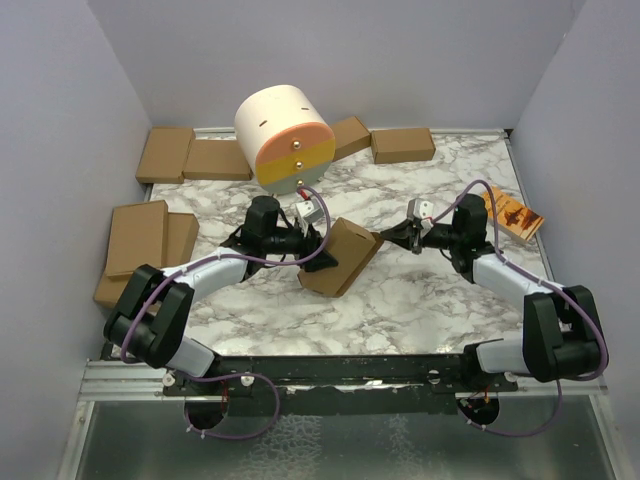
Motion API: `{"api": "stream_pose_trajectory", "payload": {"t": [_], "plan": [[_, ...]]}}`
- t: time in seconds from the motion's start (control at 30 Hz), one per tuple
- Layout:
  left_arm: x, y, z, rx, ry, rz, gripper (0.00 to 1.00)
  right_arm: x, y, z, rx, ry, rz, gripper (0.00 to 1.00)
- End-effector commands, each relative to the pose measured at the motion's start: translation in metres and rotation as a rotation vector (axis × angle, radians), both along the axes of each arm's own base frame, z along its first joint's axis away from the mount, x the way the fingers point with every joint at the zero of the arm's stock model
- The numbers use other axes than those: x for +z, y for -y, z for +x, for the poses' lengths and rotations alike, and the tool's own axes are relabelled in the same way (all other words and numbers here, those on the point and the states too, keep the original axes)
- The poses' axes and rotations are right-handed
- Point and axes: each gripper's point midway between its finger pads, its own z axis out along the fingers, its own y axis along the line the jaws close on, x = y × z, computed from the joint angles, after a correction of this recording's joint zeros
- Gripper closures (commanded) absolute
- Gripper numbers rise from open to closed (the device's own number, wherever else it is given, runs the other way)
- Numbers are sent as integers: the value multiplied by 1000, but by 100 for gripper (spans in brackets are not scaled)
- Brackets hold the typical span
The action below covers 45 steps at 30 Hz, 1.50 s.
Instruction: Fold the paper box
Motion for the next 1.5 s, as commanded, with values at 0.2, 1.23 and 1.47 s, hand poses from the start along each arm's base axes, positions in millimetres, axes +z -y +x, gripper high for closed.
{"api": "stream_pose_trajectory", "payload": {"t": [0.2, 1.23, 1.47], "plan": [[-9, -5, 8, 32, 15, 24, 75, -3, -6, -19, 80, 29, -6, 99], [-14, -10, 14, 72, 43, 54, 75, -23, -13, -28, 117, 139, -112, 99], [-13, -10, 14, 75, 46, 53, 75, -26, -11, -29, 119, 152, -123, 99]]}}
